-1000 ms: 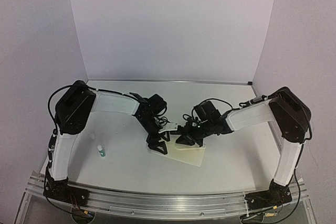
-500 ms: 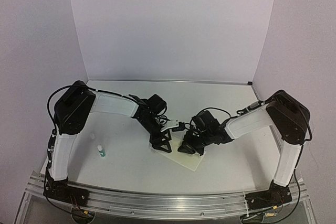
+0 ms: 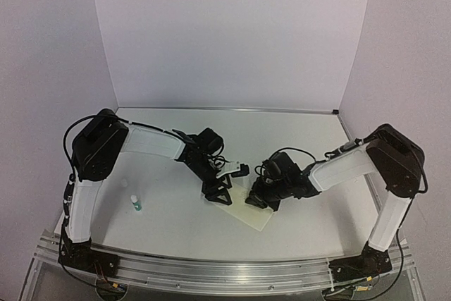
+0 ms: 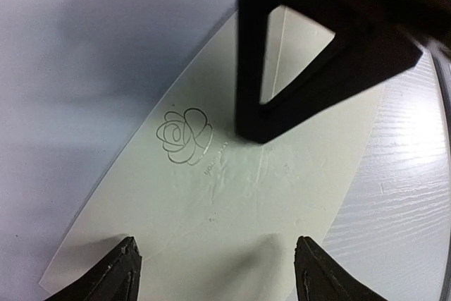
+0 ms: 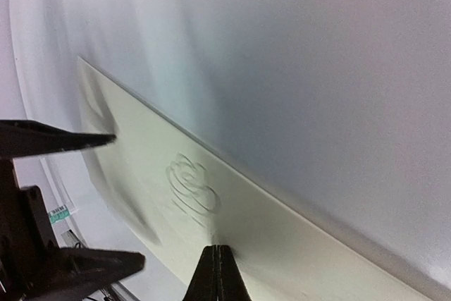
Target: Place the letter into the envelope and seal it
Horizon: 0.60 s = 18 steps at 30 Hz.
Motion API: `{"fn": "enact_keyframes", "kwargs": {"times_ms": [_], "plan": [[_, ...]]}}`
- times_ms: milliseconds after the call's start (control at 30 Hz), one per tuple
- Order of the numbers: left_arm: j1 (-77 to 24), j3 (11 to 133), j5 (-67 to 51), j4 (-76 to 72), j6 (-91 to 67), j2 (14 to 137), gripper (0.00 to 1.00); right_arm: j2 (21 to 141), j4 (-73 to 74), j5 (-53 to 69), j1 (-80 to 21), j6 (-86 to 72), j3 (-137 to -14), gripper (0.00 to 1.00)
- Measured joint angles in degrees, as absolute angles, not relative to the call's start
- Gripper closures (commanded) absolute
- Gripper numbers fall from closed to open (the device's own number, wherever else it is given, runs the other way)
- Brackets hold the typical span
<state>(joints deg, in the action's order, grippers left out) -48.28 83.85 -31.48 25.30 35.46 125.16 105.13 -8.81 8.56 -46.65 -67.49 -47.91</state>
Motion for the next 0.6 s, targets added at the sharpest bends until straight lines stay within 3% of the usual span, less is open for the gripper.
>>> {"fn": "enact_keyframes", "kwargs": {"times_ms": [233,600], "plan": [[-48.49,83.70,-31.29,24.40,35.49,125.27,0.26,100.66,-7.93,7.87,-46.65,-68.13,-43.03,1.00],[-48.34,83.46,-31.75,23.96,35.55,125.29,0.27,111.68,-4.04,10.21,-46.86,-66.07,-58.38,1.00]]}}
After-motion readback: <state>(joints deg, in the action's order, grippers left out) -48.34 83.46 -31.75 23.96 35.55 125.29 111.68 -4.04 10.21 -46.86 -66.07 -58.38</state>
